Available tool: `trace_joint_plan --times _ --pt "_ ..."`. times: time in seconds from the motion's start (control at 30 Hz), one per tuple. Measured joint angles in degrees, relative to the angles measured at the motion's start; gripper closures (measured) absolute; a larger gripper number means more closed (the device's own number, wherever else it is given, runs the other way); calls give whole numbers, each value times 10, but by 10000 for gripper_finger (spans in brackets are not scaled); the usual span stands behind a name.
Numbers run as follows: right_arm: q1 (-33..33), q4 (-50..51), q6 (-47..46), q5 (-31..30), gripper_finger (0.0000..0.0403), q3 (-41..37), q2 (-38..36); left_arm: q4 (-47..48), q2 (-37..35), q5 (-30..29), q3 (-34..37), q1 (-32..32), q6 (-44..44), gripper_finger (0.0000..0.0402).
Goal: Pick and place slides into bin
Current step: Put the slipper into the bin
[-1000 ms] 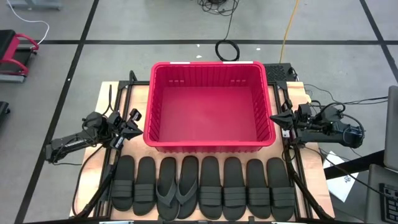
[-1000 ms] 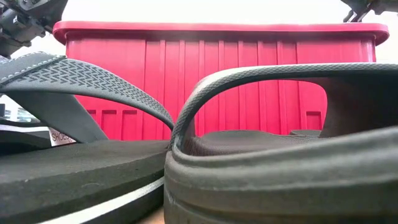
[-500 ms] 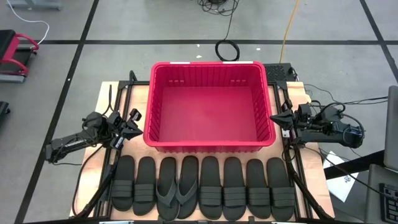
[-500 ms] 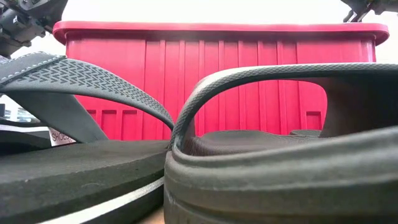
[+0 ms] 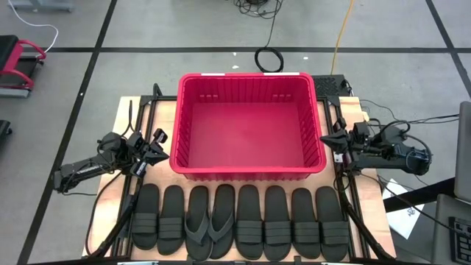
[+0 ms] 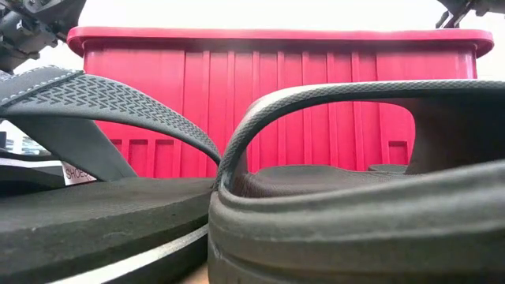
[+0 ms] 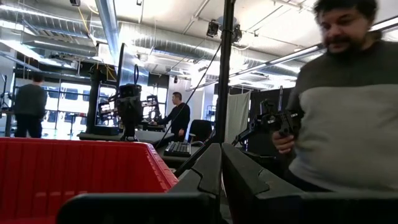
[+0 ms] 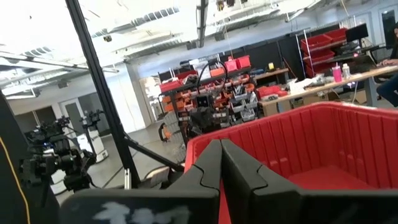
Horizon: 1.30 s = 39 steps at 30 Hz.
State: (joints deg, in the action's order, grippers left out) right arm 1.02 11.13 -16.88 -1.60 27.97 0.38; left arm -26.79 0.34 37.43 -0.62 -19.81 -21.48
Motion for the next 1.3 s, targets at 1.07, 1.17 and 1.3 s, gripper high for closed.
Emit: trace_joint_plan --times 1.07,1.17,1.3 --pt "0 436 188 113 248 550 444 0 0 0 0 0 0 382" --pt "0 541 170 192 225 634 513 0 0 0 0 0 0 382" --pt "-20 633 128 268 208 698 582 0 0 0 0 0 0 382"
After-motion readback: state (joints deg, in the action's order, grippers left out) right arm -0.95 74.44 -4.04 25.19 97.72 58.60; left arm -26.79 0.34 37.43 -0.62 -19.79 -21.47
